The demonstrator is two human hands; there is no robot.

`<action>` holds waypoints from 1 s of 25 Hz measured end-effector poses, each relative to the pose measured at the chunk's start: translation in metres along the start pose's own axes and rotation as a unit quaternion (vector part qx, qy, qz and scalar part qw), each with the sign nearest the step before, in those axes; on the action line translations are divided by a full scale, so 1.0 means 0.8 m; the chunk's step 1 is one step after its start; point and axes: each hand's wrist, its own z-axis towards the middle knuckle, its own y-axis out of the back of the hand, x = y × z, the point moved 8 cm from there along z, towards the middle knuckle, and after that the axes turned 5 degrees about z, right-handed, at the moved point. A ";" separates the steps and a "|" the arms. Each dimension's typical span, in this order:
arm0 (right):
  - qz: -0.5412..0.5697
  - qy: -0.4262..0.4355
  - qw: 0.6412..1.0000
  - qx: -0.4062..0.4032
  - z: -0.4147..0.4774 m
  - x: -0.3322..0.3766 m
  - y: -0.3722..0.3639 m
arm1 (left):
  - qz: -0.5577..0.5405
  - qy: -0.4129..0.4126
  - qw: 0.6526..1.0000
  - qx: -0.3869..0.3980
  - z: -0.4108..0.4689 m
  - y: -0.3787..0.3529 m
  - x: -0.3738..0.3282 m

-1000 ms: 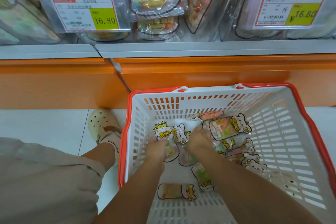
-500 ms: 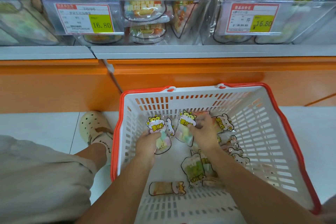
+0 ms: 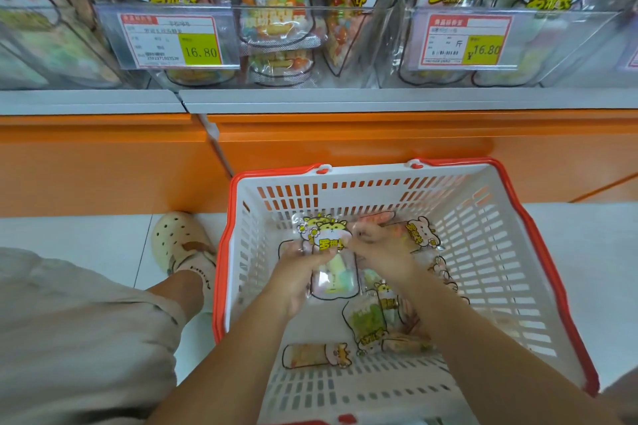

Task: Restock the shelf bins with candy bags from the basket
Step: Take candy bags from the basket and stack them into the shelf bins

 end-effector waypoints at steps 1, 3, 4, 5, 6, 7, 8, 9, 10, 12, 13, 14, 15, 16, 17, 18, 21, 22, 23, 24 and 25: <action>-0.017 -0.030 0.999 -0.023 0.005 -0.006 0.008 | 0.009 -0.014 0.999 -0.036 0.000 0.008 -0.003; -0.207 -0.109 0.971 -0.055 0.017 -0.027 0.050 | -0.011 -0.020 0.993 -0.119 -0.002 0.032 -0.003; -0.316 -0.147 0.936 -0.047 0.017 -0.041 0.071 | -0.027 -0.015 0.988 -0.152 -0.001 0.044 0.000; -0.400 -0.162 0.901 -0.037 0.016 -0.054 0.087 | -0.034 -0.009 0.985 -0.170 0.000 0.050 0.002; -0.434 -0.165 0.885 -0.029 0.012 -0.062 0.092 | -0.032 0.000 0.985 -0.172 0.000 0.051 0.004; -0.436 -0.158 0.886 -0.027 0.010 -0.070 0.088 | -0.025 0.003 0.987 -0.160 0.001 0.047 0.005; -0.429 -0.154 0.889 -0.038 0.008 -0.075 0.083 | -0.019 0.001 0.988 -0.151 0.000 0.043 0.007; -0.435 -0.148 0.887 -0.054 0.007 -0.077 0.076 | -0.016 0.000 0.989 -0.146 0.000 0.040 0.008; -0.454 -0.154 0.875 -0.063 0.007 -0.080 0.069 | -0.016 0.000 0.989 -0.149 -0.002 0.039 0.008; -0.493 -0.166 0.851 -0.079 0.006 -0.085 0.058 | -0.015 0.004 0.987 -0.162 -0.001 0.044 0.011; -0.492 -0.171 0.849 -0.089 0.005 -0.086 0.056 | -0.014 0.006 0.986 -0.164 -0.001 0.046 0.013; -0.493 -0.180 0.846 -0.090 0.004 -0.088 0.053 | -0.013 0.008 0.986 -0.166 -0.003 0.046 0.012; -0.504 -0.197 0.837 -0.084 0.004 -0.092 0.051 | -0.012 0.006 0.987 -0.163 -0.004 0.045 0.012; -0.523 -0.218 0.821 -0.073 0.003 -0.097 0.049 | -0.013 0.007 0.987 -0.160 -0.005 0.044 0.012; -0.540 -0.235 0.806 -0.064 0.003 -0.100 0.046 | -0.015 0.006 0.988 -0.157 -0.006 0.042 0.012; -0.549 -0.239 0.798 -0.065 0.005 -0.100 0.042 | -0.013 0.006 0.988 -0.155 -0.008 0.041 0.011; -0.557 -0.170 0.801 -0.138 0.007 -0.091 0.034 | -0.009 0.004 0.988 -0.155 -0.007 0.041 0.013; -0.547 -0.131 0.810 -0.168 0.006 -0.088 0.031 | -0.007 0.003 0.988 -0.157 -0.008 0.042 0.012; -0.528 -0.109 0.822 -0.186 0.004 -0.086 0.030 | -0.010 0.001 0.988 -0.156 -0.008 0.043 0.012; -0.510 -0.104 0.833 -0.191 0.003 -0.086 0.029 | -0.014 -0.001 0.988 -0.157 -0.008 0.044 0.013; -0.501 -0.115 0.838 -0.185 0.002 -0.088 0.029 | -0.015 -0.002 0.987 -0.159 -0.009 0.045 0.013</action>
